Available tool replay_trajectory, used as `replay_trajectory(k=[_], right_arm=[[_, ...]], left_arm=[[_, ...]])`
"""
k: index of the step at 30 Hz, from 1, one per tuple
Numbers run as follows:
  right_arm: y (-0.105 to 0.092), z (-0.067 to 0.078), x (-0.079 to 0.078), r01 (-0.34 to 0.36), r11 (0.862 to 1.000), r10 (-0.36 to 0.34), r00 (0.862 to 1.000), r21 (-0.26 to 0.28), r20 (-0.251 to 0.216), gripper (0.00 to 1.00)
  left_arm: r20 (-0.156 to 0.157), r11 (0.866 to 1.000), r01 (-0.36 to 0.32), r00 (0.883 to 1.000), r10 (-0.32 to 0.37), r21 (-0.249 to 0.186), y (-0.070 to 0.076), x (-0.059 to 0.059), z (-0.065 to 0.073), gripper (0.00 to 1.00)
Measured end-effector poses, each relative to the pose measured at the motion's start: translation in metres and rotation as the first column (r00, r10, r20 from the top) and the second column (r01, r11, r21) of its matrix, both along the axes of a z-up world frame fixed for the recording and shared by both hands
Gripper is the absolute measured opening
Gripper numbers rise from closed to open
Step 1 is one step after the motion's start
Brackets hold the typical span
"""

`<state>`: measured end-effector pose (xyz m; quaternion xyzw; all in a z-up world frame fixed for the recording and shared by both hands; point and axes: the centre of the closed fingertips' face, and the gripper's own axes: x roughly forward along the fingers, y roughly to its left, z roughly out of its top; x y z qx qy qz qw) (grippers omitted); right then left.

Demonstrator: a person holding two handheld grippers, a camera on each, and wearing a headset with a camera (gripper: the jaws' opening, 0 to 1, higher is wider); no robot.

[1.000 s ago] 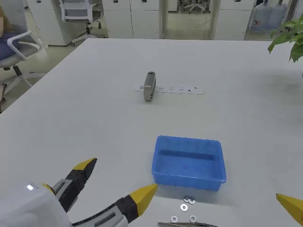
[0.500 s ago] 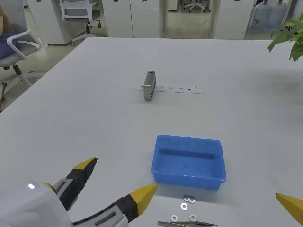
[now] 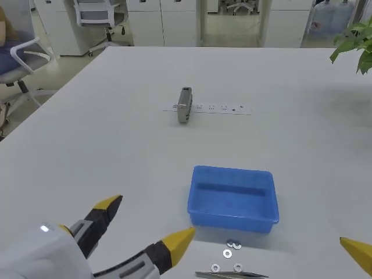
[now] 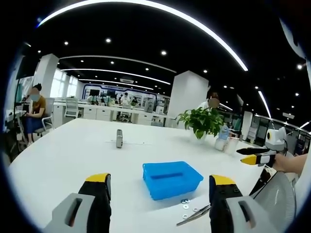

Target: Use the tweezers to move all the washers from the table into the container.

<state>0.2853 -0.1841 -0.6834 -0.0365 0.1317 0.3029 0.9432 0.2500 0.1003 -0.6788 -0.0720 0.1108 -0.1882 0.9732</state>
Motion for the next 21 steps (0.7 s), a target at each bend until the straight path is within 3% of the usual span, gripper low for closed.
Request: replay_trajectory(k=[19, 21], right_arm=[[-0.0010, -0.0035, 0.0004, 0.001, 1.000, -0.001, 1.000, -0.001, -0.017, 0.71], [-0.0013, -0.0043, 0.0003, 0.003, 1.000, -0.003, 1.000, 0.003, -0.023, 0.71]], left_arm=[[-0.026, 1.000, 0.023, 0.999, -0.023, 0.016, -0.0053, -0.0003, -0.0050, 0.84], [-0.002, 0.999, 0.037, 0.999, -0.038, -0.014, -0.0093, -0.0007, 0.0012, 0.85]])
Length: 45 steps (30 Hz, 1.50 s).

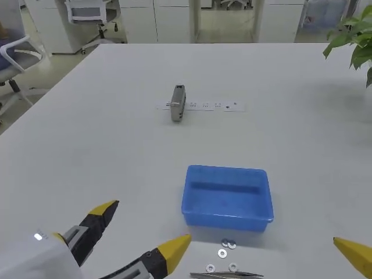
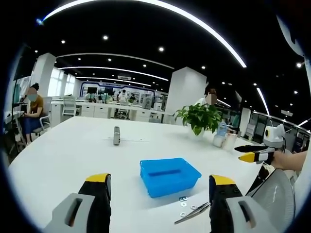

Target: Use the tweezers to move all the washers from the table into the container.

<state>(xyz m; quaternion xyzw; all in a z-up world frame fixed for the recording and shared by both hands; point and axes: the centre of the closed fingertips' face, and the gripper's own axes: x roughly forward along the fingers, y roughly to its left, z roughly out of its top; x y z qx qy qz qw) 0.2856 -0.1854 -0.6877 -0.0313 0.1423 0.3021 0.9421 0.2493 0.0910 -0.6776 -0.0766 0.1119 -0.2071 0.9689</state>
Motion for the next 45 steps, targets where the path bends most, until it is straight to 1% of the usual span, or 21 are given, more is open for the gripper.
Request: replay_trajectory(k=[7, 14, 16, 18, 20, 22, 23, 24, 25, 27, 30, 31, 34, 36, 37, 38, 39, 42, 43, 44, 45], right_arm=[[0.001, 0.001, -0.001, -0.004, 1.000, 0.004, 1.000, -0.022, 0.010, 0.70], [0.001, 0.000, -0.003, -0.011, 0.998, 0.011, 1.000, -0.066, 0.007, 0.67], [-0.001, -0.007, -0.005, -0.037, 0.985, 0.036, 0.999, -0.168, -0.005, 0.64], [0.006, -0.016, -0.009, -0.078, 0.977, 0.069, 0.996, -0.200, -0.056, 0.61], [0.016, -0.023, -0.014, -0.145, 0.959, 0.125, 0.988, -0.245, -0.095, 0.58], [0.028, -0.024, -0.015, -0.191, 0.943, 0.170, 0.980, -0.271, -0.099, 0.49], [0.034, -0.025, -0.016, -0.221, 0.931, 0.201, 0.975, -0.290, -0.095, 0.42], [0.038, -0.028, -0.017, -0.242, 0.920, 0.218, 0.970, -0.309, -0.110, 0.36], [0.049, -0.030, -0.019, -0.275, 0.913, 0.250, 0.961, -0.300, -0.120, 0.32], [0.061, -0.037, -0.023, -0.337, 0.893, 0.301, 0.940, -0.299, -0.160, 0.28], [0.080, -0.053, -0.029, -0.435, 0.847, 0.386, 0.898, -0.305, -0.211, 0.21], [0.084, -0.057, -0.031, -0.458, 0.834, 0.403, 0.887, -0.308, -0.227, 0.19], [0.097, -0.071, -0.037, -0.522, 0.791, 0.454, 0.850, -0.317, -0.268, 0.19], [0.105, -0.079, -0.040, -0.562, 0.761, 0.486, 0.825, -0.324, -0.289, 0.18], [0.109, -0.085, -0.043, -0.588, 0.742, 0.504, 0.806, -0.322, -0.310, 0.18], [0.112, -0.088, -0.044, -0.601, 0.730, 0.515, 0.796, -0.326, -0.318, 0.18], [0.117, -0.091, -0.046, -0.620, 0.714, 0.530, 0.782, -0.326, -0.326, 0.17], [0.123, -0.102, -0.051, -0.665, 0.667, 0.560, 0.745, -0.335, -0.362, 0.16], [0.124, -0.106, -0.051, -0.674, 0.653, 0.565, 0.737, -0.344, -0.371, 0.16], [0.125, -0.111, -0.053, -0.692, 0.627, 0.574, 0.720, -0.356, -0.389, 0.16], [0.126, -0.113, -0.053, -0.699, 0.620, 0.578, 0.714, -0.358, -0.395, 0.15]], left_arm=[[0.005, 1.000, 0.001, 1.000, -0.001, -0.018, 0.001, -0.001, 0.003, 0.83], [-0.020, 0.999, 0.039, 0.999, -0.039, -0.011, -0.004, -0.003, -0.001, 0.78], [-0.045, 0.998, 0.063, 0.997, -0.063, -0.005, -0.007, -0.005, -0.004, 0.76], [-0.079, 0.994, 0.107, 0.991, -0.107, -0.003, -0.013, -0.007, -0.010, 0.71], [-0.113, 0.988, 0.155, 0.982, -0.152, 0.016, -0.019, -0.010, -0.015, 0.65], [-0.147, 0.977, 0.207, 0.969, -0.198, 0.049, -0.025, -0.012, -0.021, 0.59], [-0.155, 0.966, 0.243, 0.961, -0.228, 0.090, -0.028, -0.013, -0.024, 0.54], [-0.187, 0.952, 0.275, 0.950, -0.249, 0.134, -0.029, -0.013, -0.032, 0.50], [-0.232, 0.933, 0.324, 0.930, -0.285, 0.156, -0.032, -0.016, -0.041, 0.45], [-0.269, 0.915, 0.366, 0.910, -0.315, 0.168, -0.035, -0.015, -0.051, 0.40], [-0.349, 0.873, 0.455, 0.858, -0.377, 0.176, -0.042, -0.019, -0.069, 0.29], [-0.357, 0.859, 0.475, 0.848, -0.391, 0.188, -0.043, -0.019, -0.072, 0.28], [-0.406, 0.808, 0.549, 0.802, -0.439, 0.211, -0.048, -0.022, -0.085, 0.20], [-0.434, 0.784, 0.583, 0.775, -0.459, 0.211, -0.051, -0.023, -0.091, 0.15], [-0.450, 0.759, 0.611, 0.756, -0.475, 0.225, -0.053, -0.024, -0.096, 0.14], [-0.461, 0.737, 0.630, 0.744, -0.484, 0.244, -0.053, -0.024, -0.100, 0.12], [-0.479, 0.705, 0.657, 0.725, -0.496, 0.265, -0.054, -0.024, -0.105, 0.10], [-0.513, 0.637, 0.707, 0.687, -0.515, 0.307, -0.056, -0.024, -0.117, 0.07], [-0.523, 0.623, 0.719, 0.675, -0.521, 0.307, -0.058, -0.023, -0.120, 0.07], [-0.526, 0.617, 0.725, 0.668, -0.526, 0.304, -0.061, -0.023, -0.122, 0.06], [-0.532, 0.614, 0.730, 0.663, -0.527, 0.301, -0.062, -0.022, -0.123, 0.05]])
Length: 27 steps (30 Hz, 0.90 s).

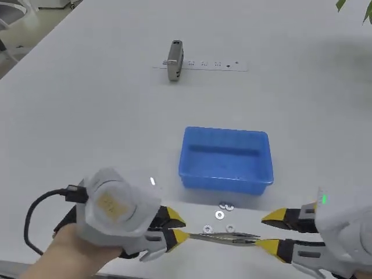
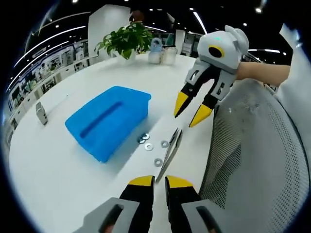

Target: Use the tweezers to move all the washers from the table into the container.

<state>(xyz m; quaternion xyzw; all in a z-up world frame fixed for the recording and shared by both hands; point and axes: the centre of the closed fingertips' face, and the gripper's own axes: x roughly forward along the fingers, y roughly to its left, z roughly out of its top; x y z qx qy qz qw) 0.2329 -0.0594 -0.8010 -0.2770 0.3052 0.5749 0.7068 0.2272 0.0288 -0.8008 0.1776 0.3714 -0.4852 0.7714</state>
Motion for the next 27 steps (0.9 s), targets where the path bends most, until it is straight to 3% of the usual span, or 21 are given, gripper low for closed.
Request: replay_trajectory(k=[3, 6, 12, 15, 18, 24, 27], right_arm=[[0.005, -0.006, -0.001, -0.021, 1.000, 0.021, 0.999, -0.005, -0.032, 0.15], [0.007, -0.012, -0.001, -0.051, 0.998, 0.051, 0.998, -0.034, -0.025, 0.14], [0.011, -0.019, -0.002, -0.092, 0.994, 0.090, 0.995, -0.062, -0.033, 0.13], [0.012, -0.021, -0.002, -0.108, 0.992, 0.106, 0.994, -0.069, -0.035, 0.12], [0.014, -0.022, -0.002, -0.121, 0.990, 0.119, 0.992, -0.073, -0.034, 0.11], [0.017, -0.026, -0.002, -0.133, 0.988, 0.130, 0.991, -0.076, -0.040, 0.10], [0.015, -0.028, -0.001, -0.137, 0.987, 0.134, 0.990, -0.086, -0.039, 0.09]], left_arm=[[-0.009, 0.999, 0.032, 0.999, -0.031, 0.025, -0.004, 0.002, -0.007, 0.05], [-0.016, 0.994, 0.081, 0.997, -0.080, 0.067, -0.007, 0.001, -0.014, 0.05], [-0.012, 0.987, 0.124, 0.992, -0.123, 0.101, -0.010, 0.001, -0.018, 0.05], [-0.015, 0.978, 0.156, 0.988, -0.155, 0.136, -0.008, -0.001, -0.023, 0.03], [0.002, 0.964, 0.187, 0.982, -0.191, 0.191, -0.005, 0.000, -0.028, 0.00], [0.008, 0.956, 0.232, 0.971, -0.238, 0.181, -0.010, -0.001, -0.025, 0.00], [0.031, 0.950, 0.258, 0.963, -0.267, 0.177, -0.014, -0.002, -0.015, 0.00]])
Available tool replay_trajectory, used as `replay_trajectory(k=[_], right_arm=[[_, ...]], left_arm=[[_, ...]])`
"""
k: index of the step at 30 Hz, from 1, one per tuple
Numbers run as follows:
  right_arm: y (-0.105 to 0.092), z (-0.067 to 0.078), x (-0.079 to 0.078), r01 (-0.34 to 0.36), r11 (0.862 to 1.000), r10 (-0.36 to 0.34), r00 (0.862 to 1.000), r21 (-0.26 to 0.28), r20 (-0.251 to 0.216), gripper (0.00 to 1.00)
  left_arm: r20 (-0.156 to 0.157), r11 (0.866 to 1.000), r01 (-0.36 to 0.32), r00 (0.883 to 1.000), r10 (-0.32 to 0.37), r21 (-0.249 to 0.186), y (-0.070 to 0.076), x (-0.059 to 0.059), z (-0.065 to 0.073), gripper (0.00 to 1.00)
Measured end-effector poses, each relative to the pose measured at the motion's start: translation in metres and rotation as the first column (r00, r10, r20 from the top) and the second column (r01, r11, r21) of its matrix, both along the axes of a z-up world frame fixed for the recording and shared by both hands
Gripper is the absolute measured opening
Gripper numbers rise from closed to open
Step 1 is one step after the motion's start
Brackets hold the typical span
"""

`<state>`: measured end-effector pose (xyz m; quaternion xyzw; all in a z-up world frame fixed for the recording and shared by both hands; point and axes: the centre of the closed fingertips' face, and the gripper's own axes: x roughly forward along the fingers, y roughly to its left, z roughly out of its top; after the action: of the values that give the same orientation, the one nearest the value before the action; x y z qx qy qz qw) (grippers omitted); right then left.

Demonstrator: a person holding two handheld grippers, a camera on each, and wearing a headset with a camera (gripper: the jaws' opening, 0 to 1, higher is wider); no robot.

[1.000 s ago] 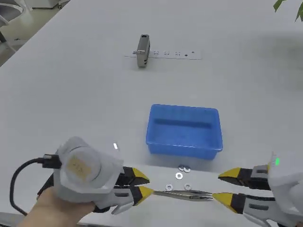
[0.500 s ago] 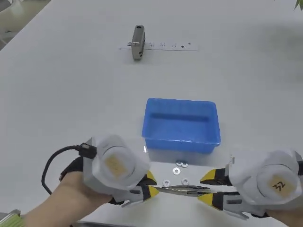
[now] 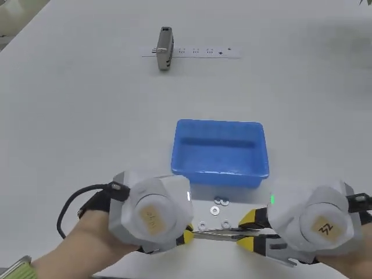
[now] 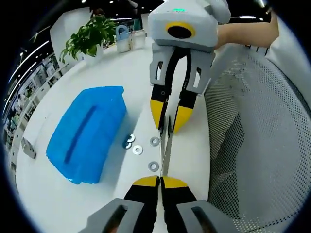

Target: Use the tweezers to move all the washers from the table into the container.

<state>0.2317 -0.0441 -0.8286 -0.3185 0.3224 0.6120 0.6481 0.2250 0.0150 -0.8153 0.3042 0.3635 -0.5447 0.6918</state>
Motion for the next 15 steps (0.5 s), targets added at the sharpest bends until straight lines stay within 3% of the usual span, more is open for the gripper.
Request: replay_trajectory(k=[3, 7, 15], right_arm=[[-0.002, 0.003, 0.001, 0.006, 1.000, -0.006, 1.000, 0.012, 0.004, 0.08], [-0.003, 0.009, 0.001, 0.012, 0.999, -0.013, 1.000, 0.036, 0.009, 0.08], [0.008, 0.015, -0.004, -0.015, 0.996, 0.014, 1.000, 0.084, 0.013, 0.07]], left_arm=[[0.020, 1.000, 0.021, 1.000, -0.021, -0.008, -0.002, -0.001, 0.013, 0.00], [0.038, 0.997, 0.038, 0.999, -0.035, -0.071, -0.011, -0.002, 0.041, 0.00], [0.074, 0.992, 0.091, 0.994, -0.084, -0.092, -0.022, -0.006, 0.071, 0.00]])
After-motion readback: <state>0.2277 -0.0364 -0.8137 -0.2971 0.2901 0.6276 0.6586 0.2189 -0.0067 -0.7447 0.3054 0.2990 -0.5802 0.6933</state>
